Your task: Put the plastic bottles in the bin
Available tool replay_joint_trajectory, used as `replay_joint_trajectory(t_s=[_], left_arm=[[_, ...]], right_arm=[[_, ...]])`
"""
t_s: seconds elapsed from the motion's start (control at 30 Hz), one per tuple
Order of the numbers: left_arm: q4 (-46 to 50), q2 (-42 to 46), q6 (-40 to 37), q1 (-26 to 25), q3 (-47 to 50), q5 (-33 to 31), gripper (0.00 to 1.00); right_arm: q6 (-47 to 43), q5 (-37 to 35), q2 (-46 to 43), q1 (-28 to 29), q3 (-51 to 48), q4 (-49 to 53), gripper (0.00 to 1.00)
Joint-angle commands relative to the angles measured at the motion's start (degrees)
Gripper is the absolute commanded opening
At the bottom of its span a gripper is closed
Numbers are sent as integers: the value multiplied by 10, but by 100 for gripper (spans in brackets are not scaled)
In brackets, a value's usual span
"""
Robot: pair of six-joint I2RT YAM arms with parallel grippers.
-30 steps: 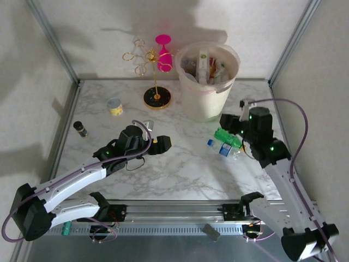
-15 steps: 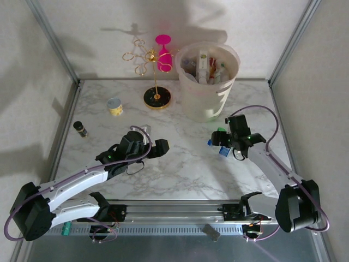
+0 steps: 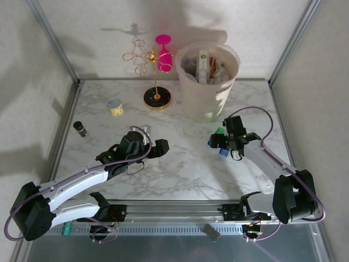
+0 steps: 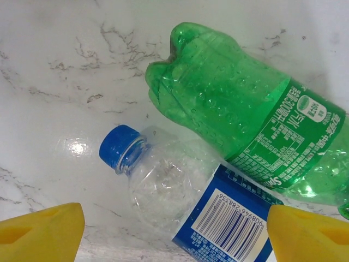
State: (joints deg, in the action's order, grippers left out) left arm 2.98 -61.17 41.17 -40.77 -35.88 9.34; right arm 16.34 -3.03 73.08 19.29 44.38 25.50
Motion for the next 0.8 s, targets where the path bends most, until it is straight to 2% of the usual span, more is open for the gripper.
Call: replay_joint_trajectory(t_s=[0.0, 0.27, 0.77], left_arm=[[-8, -1, -7, 3, -4, -5, 93], [-6, 1, -7, 4, -1, -9, 93], [-5, 7, -7, 4, 0, -8, 93]], right_arm=[[11, -3, 8, 5, -6, 0, 87], [25, 19, 21, 24, 0, 16, 88], [32, -22, 46, 41, 19, 40, 89]])
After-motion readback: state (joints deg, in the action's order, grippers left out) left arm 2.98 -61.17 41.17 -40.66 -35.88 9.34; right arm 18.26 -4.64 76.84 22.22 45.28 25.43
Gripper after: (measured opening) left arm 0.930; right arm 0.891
